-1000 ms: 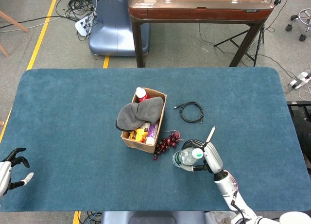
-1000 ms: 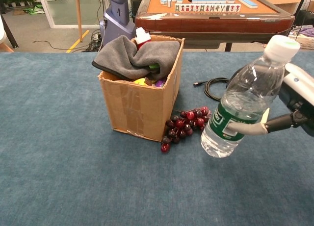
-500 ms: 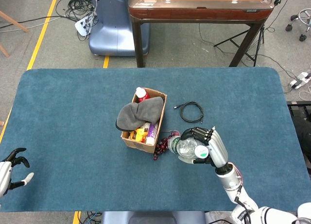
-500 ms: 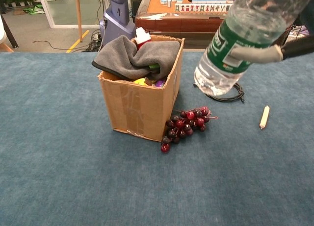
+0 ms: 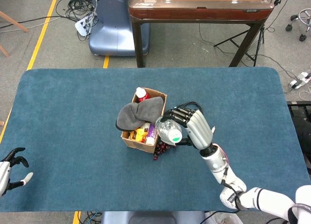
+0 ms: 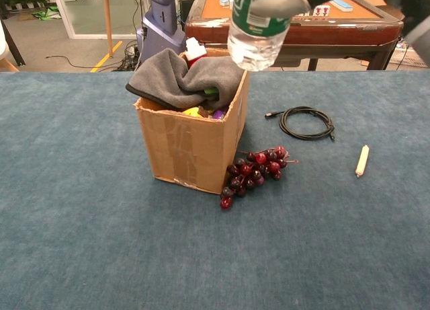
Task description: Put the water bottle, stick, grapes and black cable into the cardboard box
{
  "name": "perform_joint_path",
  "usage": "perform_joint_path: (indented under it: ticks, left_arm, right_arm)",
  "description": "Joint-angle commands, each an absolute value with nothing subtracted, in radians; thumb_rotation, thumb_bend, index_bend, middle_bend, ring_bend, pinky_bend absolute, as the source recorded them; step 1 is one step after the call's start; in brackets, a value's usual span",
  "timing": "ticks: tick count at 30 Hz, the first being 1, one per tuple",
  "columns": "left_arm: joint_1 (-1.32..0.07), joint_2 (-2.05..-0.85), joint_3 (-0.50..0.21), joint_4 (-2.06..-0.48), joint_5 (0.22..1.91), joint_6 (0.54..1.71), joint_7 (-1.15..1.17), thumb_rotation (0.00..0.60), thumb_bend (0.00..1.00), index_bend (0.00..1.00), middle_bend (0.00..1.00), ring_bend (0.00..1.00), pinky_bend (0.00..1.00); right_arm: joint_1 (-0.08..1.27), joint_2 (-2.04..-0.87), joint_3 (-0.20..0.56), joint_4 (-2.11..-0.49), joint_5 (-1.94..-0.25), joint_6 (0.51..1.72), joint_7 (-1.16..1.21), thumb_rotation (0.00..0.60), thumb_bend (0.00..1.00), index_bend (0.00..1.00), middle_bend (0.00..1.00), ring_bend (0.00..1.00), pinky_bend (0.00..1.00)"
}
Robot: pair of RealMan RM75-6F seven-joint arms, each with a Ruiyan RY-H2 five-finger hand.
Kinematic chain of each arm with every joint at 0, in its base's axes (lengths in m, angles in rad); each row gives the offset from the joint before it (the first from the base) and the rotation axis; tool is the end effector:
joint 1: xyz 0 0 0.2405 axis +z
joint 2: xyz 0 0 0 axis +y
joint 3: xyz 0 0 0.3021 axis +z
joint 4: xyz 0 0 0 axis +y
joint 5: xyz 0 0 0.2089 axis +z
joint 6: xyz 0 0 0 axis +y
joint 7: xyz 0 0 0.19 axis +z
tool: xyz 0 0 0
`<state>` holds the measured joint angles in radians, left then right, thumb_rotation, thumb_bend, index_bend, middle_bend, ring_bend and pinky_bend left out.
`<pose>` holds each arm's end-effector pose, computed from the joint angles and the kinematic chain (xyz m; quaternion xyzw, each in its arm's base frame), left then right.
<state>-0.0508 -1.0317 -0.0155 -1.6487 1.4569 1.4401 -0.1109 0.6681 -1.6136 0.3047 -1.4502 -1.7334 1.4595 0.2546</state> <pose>-0.3707 0.2099 0.1984 -0.5721 -0.4466 -0.3665 0.5822 -0.0760 -0.3751 0.0624 0.5786 -0.2773 0.7295 0.2371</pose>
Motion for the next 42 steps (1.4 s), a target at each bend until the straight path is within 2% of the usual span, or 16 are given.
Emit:
perform_joint_path:
  ticks: [1,17,19,20,21,24,26,29,37,40,42]
  left_arm:
    - [-0.05,-1.03,-0.016,-1.65,1.456,1.441,-0.116,0.6,0.19,0.55,0.2,0.4,0.67]
    - [-0.039,-1.01,-0.012,-1.663,1.474,1.461,-0.144,0.6,0.19,0.55,0.2,0.4,0.67]
    - [-0.038,-1.008,-0.012,-1.664,1.475,1.464,-0.147,0.6,0.19,0.55,0.2,0.4,0.67]
    - [-0.037,-1.007,-0.013,-1.665,1.475,1.465,-0.149,0.6,0.19,0.55,0.2,0.4,0.67]
    - [-0.037,-1.006,-0.013,-1.666,1.475,1.466,-0.15,0.6,0.19,0.55,0.2,0.4,0.67]
    - [-0.035,-1.003,-0.012,-1.668,1.476,1.469,-0.152,0.6,0.19,0.55,0.2,0.4,0.67]
    - [-0.034,-1.002,-0.012,-1.668,1.476,1.47,-0.153,0.6,0.19,0.55,0.2,0.4,0.67]
    - [-0.034,-1.003,-0.012,-1.668,1.475,1.469,-0.151,0.6,0.19,0.55,0.2,0.4,0.67]
    - [-0.036,-1.006,-0.011,-1.667,1.47,1.459,-0.136,0.6,0.19,0.54,0.2,0.4,0.67]
    - [-0.037,-1.008,-0.01,-1.667,1.47,1.456,-0.129,0.6,0.19,0.54,0.2,0.4,0.67]
    - [-0.038,-1.008,-0.01,-1.667,1.468,1.454,-0.126,0.6,0.19,0.54,0.2,0.4,0.67]
  right_arm:
    - [0.714,-1.651,0.335,-1.409,-1.7,1.42,0.228,0.6,0.13,0.55,0.63,0.57,0.67]
    - [0.884,-1.869,0.366,-1.15,-1.598,1.32,0.198,0.6,0.13,0.55,0.62,0.57,0.67]
    - [0.896,-1.883,0.357,-1.128,-1.587,1.298,0.194,0.6,0.07,0.53,0.58,0.54,0.67]
    - [0.901,-1.878,0.346,-1.13,-1.58,1.272,0.196,0.6,0.03,0.5,0.54,0.5,0.64]
    - [0.905,-1.869,0.336,-1.138,-1.576,1.249,0.201,0.6,0.0,0.42,0.46,0.42,0.58]
    - [0.908,-1.83,0.315,-1.182,-1.56,1.192,0.205,0.6,0.0,0.08,0.21,0.19,0.34]
    - [0.904,-1.816,0.311,-1.201,-1.56,1.197,0.207,0.6,0.0,0.01,0.14,0.12,0.28]
    - [0.894,-1.801,0.307,-1.226,-1.567,1.225,0.208,0.6,0.0,0.0,0.09,0.08,0.25]
    - [0.859,-1.717,0.311,-1.355,-1.558,1.265,0.132,0.6,0.0,0.0,0.08,0.08,0.25]
    - [0.837,-1.668,0.299,-1.405,-1.566,1.28,0.091,0.6,0.0,0.0,0.1,0.07,0.25]
    - [0.814,-1.621,0.285,-1.441,-1.577,1.294,0.052,0.6,0.0,0.01,0.14,0.08,0.29]
